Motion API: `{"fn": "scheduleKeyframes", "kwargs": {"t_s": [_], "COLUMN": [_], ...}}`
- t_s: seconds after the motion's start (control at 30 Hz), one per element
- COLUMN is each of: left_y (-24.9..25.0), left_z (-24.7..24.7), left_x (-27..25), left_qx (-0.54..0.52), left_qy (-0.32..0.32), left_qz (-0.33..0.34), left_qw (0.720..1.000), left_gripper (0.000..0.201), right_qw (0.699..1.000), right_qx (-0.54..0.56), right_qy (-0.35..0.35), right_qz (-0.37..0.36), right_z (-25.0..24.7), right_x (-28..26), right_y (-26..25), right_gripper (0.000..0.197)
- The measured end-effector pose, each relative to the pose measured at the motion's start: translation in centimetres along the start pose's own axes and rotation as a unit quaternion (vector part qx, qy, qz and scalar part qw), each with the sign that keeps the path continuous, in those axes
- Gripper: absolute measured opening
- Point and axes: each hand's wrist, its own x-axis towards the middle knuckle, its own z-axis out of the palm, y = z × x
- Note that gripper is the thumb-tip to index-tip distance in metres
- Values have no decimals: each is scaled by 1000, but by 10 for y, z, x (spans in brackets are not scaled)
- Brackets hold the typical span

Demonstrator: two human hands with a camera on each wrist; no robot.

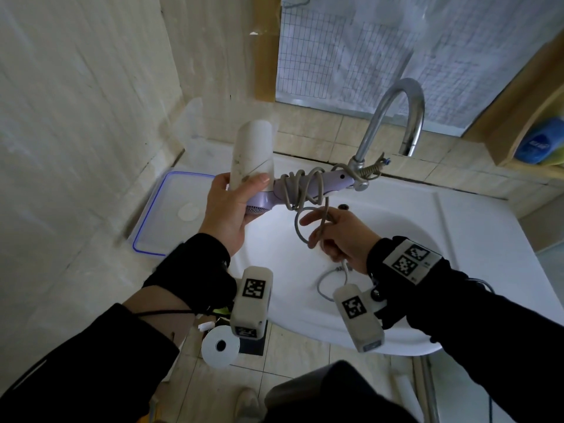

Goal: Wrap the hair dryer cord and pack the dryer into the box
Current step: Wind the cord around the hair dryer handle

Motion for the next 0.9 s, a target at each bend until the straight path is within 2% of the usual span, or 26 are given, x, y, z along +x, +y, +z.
{"fn": "scheduleKeyframes", "kwargs": {"t_s": [0.1,0.2,0.3,0.43,0.67,0.77,0.9], "left_y": [2,5,6,8,13,14,14], "left_z": [2,3,2,1,-10,-14,-16], "left_x": [-1,-2,-2,1,13,13,8], "left_qx": [11,6,10,54,132,192,284], "left_qy": [25,56,77,102,127,131,102], "left_qz": [19,41,64,105,164,196,244], "left_qw": [999,998,995,988,969,953,922], "left_gripper": [76,73,74,66,61,59,62], "right_qw": [997,982,949,897,870,851,825], "right_qx": [-73,-185,-309,-431,-470,-500,-537], "right_qy": [4,-13,-36,-58,-57,-52,-22], "right_qz": [0,-18,-51,-81,-136,-150,-174], "right_z": [1,0,0,0,-4,-10,-19], "right_x": [0,-2,-3,-5,-18,-22,-28], "right_y": [3,5,7,9,-11,-19,-36], "right_gripper": [40,21,3,9,18,25,36]}}
